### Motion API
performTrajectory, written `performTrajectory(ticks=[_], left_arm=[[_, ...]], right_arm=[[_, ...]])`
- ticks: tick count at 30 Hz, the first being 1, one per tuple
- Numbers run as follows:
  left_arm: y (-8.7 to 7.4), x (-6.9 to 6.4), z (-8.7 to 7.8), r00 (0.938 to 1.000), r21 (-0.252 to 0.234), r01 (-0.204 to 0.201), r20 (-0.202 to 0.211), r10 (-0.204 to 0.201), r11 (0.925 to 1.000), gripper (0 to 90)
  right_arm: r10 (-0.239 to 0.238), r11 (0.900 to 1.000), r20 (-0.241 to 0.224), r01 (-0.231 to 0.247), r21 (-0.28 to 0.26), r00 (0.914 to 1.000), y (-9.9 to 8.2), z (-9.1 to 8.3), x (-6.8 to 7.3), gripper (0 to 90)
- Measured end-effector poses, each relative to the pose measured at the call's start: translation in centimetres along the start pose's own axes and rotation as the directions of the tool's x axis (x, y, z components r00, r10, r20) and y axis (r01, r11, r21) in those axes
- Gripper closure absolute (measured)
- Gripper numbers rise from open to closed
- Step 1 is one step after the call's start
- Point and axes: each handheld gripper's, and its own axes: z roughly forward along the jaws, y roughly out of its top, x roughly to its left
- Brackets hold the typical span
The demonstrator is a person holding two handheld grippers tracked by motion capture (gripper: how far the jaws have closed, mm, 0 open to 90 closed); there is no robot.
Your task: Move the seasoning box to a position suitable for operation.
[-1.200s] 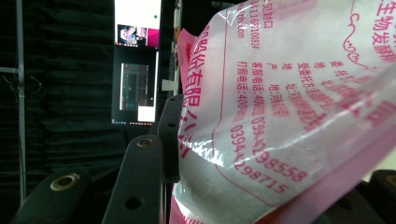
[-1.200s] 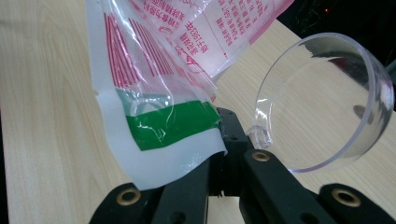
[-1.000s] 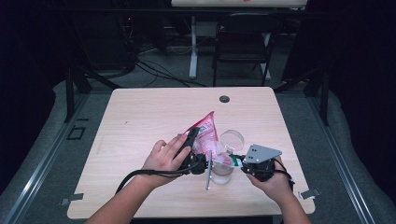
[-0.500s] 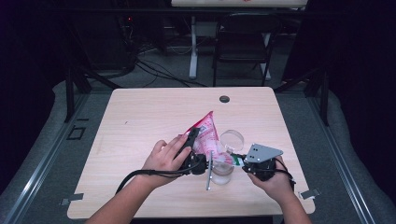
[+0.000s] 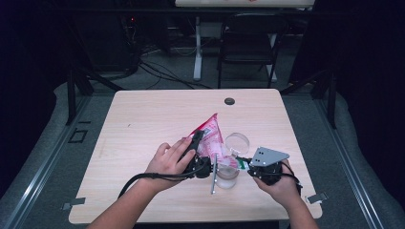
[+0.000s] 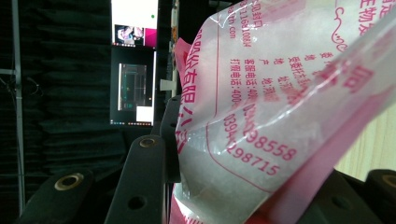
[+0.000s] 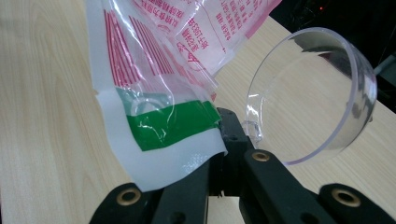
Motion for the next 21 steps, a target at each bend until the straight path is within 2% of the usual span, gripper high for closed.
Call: performTrajectory(ticks=[4,13,14,18,21], left_arm=[[0.06,0.04,0.01,1.0,0.015,0.002,0.008,-0.002,0.9999,66.3],[0.07,-0.12,0.2,0.9997,0.015,0.011,0.02,-0.012,0.9998,68.2],[0.12,-0.07,0.15,0.9998,0.022,0.002,0.019,-0.002,0.9998,68.5],[0.07,-0.19,0.23,0.9996,0.016,0.018,0.02,-0.019,0.9997,69.2],[0.1,-0.08,0.17,0.9997,0.027,0.015,0.016,-0.016,0.9995,69.5]], right_arm=[[-0.001,1.0,-0.003,0.001,0.002,1.0,0.06,0.04,0.09,90.0],[-0.017,0.9998,-0.021,0.017,0.005,0.9996,0.21,0.17,0.38,90.0],[-0.017,0.9998,-0.02,0.017,0.006,0.9997,0.19,0.19,0.39,90.0],[-0.02,0.9998,-0.02,0.02,0.009,0.9996,0.18,0.17,0.41,90.0],[-0.019,0.9998,-0.026,0.019,0.009,0.9995,0.19,0.18,0.46,90.0]])
